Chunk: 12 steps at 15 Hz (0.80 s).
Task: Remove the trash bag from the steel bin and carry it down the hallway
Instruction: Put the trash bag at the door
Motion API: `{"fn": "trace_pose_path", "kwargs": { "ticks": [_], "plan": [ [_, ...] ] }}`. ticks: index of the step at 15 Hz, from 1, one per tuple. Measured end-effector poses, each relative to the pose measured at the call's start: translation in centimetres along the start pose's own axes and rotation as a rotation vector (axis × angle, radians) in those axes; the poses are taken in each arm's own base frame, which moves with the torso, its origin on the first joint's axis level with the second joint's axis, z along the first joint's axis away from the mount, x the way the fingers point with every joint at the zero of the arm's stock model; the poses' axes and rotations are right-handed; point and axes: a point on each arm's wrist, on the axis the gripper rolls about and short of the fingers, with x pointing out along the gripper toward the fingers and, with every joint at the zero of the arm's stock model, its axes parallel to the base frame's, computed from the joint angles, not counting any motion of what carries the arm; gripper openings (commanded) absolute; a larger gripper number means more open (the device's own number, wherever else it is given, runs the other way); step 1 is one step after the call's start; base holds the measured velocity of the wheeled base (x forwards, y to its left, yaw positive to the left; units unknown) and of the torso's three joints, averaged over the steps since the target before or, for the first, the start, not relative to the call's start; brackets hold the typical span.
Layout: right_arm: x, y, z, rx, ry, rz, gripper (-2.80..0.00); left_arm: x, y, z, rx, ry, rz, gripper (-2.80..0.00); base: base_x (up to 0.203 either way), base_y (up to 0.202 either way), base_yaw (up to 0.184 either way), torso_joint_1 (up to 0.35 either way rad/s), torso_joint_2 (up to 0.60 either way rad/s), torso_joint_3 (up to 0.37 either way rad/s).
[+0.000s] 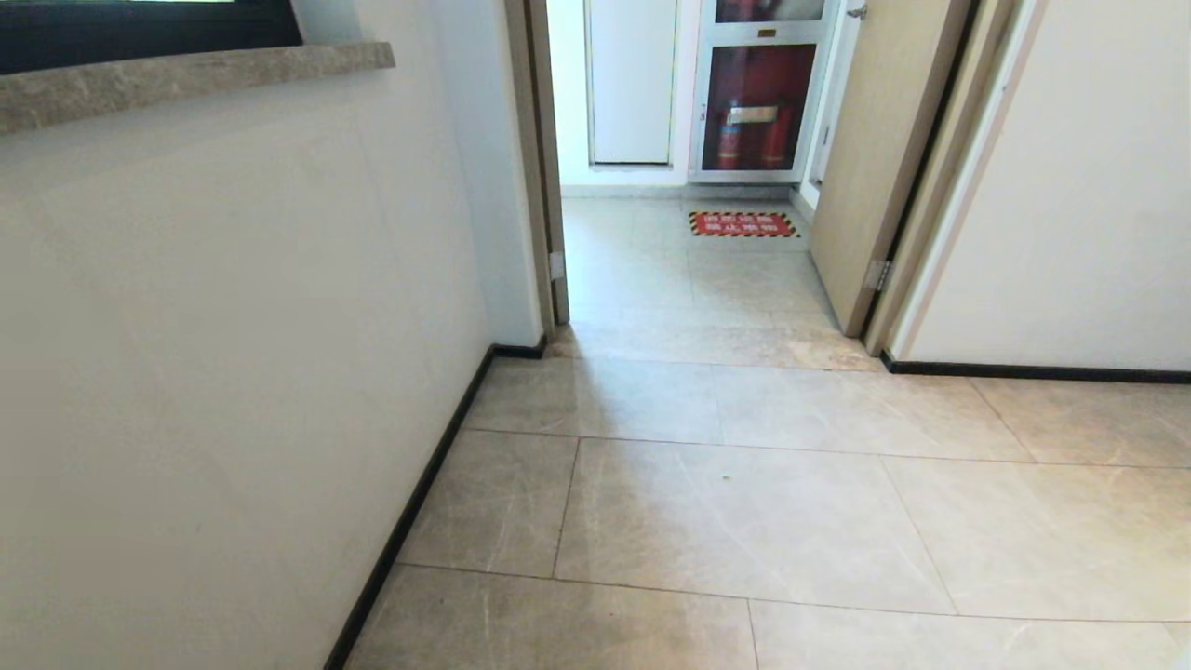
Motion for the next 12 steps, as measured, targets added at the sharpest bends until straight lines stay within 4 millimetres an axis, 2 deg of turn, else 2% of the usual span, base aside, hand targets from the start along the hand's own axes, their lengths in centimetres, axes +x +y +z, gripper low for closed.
{"fn": "trace_pose_path", "kwargs": {
  "ticks": [12],
  "plan": [
    [0.00,0.00,0.00,0.000,0.000,0.000,-2.80,0.00,0.00,0.00,-0.001,0.000,0.000,-2.80,0.000,0.000,0.000,0.000,0.00,0.000]
  ]
}}
